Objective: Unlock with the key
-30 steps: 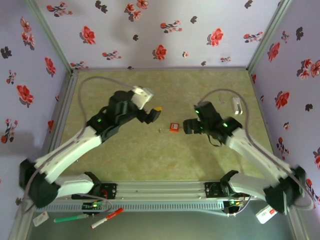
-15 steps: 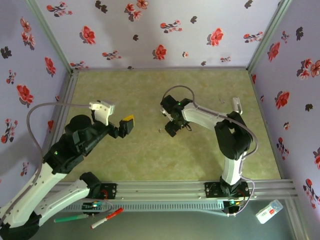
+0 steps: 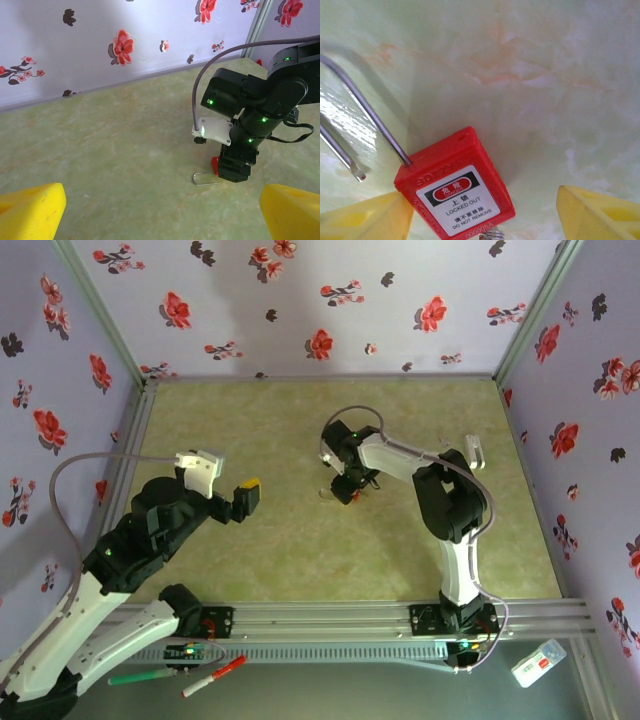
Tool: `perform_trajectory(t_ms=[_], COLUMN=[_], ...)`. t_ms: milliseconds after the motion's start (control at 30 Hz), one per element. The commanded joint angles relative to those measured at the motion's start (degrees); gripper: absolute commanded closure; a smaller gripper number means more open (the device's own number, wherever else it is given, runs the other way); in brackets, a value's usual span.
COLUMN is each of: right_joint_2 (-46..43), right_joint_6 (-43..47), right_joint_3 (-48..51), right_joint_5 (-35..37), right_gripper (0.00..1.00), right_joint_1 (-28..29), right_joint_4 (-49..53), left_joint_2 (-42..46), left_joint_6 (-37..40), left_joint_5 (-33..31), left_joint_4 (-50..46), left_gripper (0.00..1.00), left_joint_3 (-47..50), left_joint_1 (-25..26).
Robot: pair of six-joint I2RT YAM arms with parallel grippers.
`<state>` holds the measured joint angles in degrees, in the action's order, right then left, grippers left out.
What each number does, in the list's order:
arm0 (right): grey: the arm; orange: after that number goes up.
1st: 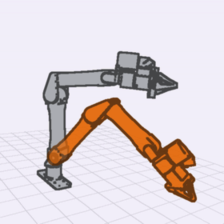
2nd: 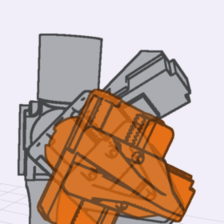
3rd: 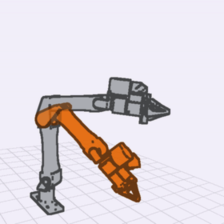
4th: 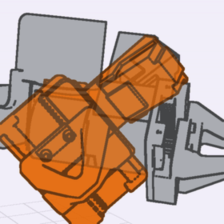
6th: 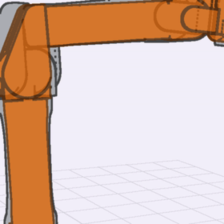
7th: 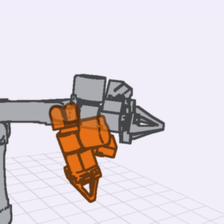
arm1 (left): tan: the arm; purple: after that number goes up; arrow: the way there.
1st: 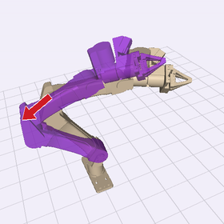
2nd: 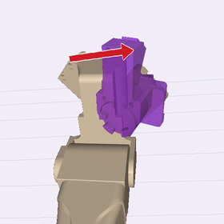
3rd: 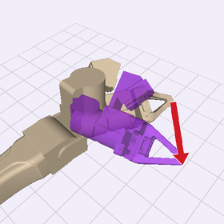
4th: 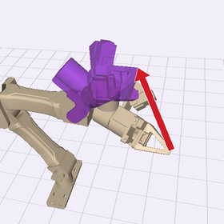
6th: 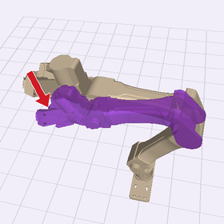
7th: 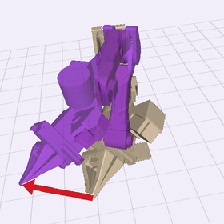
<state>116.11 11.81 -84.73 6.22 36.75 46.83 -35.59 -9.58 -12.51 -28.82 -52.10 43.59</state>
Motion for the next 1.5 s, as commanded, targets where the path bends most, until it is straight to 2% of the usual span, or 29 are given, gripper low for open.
perform_trajectory(t_ms=[0,233,400,500,600,667,767,900,1133,1300,1467], right_joint_2=[1.69,2.73,1.6,-0.62,-2.12,-3.06,-5.31,-8.54,-16.55,-27.4,-40.89], right_joint_6=[1.41,-2.54,-9.31,-17.12,-30.02,-37.67,-45.95,-50.78,-50.43,-47.73,-45.37], right_joint_3=[-1.8,-2.19,-0.15,2.53,4.73,6.87,10.16,12.91,14.03,15.18,17.8], right_joint_5=[-3.14,-5.64,-5.95,-3.41,-0.62,-1.87,-3.55,-4.9,-6.04,-4.73,0.18], right_gripper=[0.28,0.43,0.57,0.66,0.67,0.66,0.63,0.55,0.28,0.16,0.06], right_joint_1=[-0.26,-1.5,-2.3,-2.44,-3.14,-3.41,-3.01,-2.67,-2.74,-3.37,-6.28], right_joint_4=[2.11,1.37,-0.14,-1.69,-1.39,-2.41,-5.96,-9.37,-8.61,-5.04,1.62], left_joint_2=[0.7,0.96,1.27,1.74,1.84,1.72,1.6,1.65,2.93,4.08,4.66], left_joint_6=[-0.64,-0.17,-0.12,0.0,-0.13,-0.26,-0.69,-1.12,-1.12,-1.04,-1.8], left_joint_5=[-1.33,-1.33,-1.31,-1.37,-1.37,-1.29,-1.28,-0.93,1.16,2.49,2.41], left_joint_4=[-0.37,-0.03,-0.52,-0.55,-0.45,-0.43,-0.37,-0.67,1.25,2.72,3.07], left_gripper=[0.0,0.0,0.0,0.0,0.0,0.0,0.0,0.0,0.0,0.0,0.0], left_joint_3=[0.48,0.63,0.59,0.59,0.59,0.52,0.5,0.27,1.24,1.54,2.21], left_joint_1=[-0.47,-0.52,-0.51,-0.52,-0.46,-0.47,-0.48,-0.48,-0.52,-0.48,-0.53])
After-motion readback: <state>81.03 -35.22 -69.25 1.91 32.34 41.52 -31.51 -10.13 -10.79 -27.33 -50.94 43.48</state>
